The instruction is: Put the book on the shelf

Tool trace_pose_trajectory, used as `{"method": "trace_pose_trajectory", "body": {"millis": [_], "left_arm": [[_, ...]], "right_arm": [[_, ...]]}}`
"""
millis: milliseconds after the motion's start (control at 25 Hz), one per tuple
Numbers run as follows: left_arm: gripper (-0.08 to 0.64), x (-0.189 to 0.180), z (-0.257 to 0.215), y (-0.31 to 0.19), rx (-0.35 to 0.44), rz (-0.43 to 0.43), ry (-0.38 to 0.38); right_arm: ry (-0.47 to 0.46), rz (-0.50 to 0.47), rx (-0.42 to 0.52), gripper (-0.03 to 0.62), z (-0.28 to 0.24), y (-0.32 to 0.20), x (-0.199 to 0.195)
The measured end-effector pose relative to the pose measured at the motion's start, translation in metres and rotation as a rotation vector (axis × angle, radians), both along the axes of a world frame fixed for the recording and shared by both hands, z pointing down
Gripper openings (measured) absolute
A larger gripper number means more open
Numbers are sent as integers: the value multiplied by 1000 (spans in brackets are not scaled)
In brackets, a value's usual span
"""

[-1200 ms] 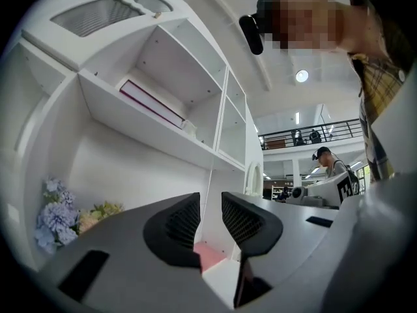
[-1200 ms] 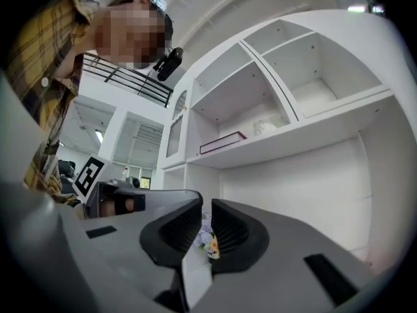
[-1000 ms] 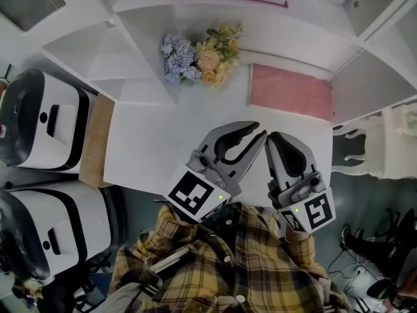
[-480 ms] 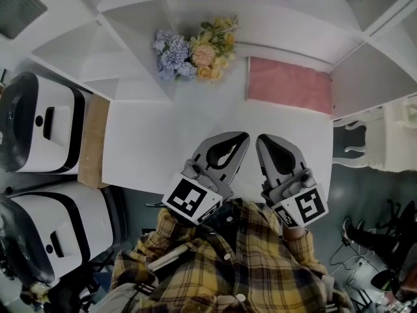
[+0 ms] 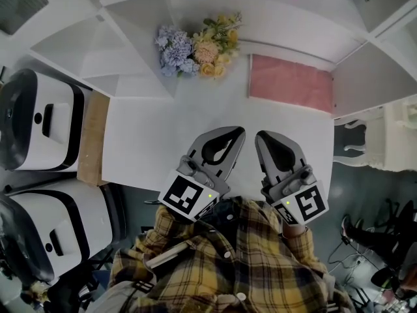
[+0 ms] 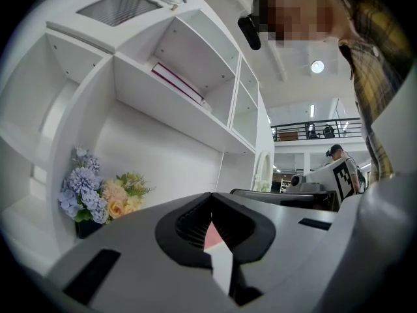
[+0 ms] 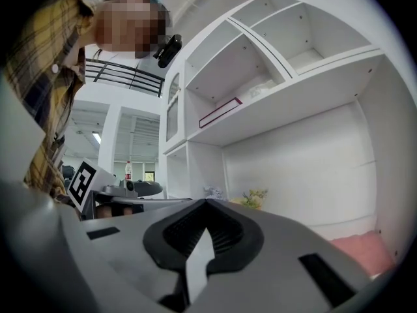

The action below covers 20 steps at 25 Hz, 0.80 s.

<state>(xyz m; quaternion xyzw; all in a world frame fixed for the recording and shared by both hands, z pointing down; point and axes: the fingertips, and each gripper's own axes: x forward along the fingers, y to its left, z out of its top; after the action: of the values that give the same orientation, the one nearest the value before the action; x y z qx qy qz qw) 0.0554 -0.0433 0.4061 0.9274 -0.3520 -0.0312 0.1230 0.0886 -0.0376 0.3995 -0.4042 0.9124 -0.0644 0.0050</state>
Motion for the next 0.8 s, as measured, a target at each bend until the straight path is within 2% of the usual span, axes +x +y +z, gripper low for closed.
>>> {"method": "trace_pose_trajectory", "body": {"millis": [800], "left_arm": [[20,-12,-1,-8,2,-11,8]], "right_arm": [[17,-12,-7,18,-4,1,-7]]}}
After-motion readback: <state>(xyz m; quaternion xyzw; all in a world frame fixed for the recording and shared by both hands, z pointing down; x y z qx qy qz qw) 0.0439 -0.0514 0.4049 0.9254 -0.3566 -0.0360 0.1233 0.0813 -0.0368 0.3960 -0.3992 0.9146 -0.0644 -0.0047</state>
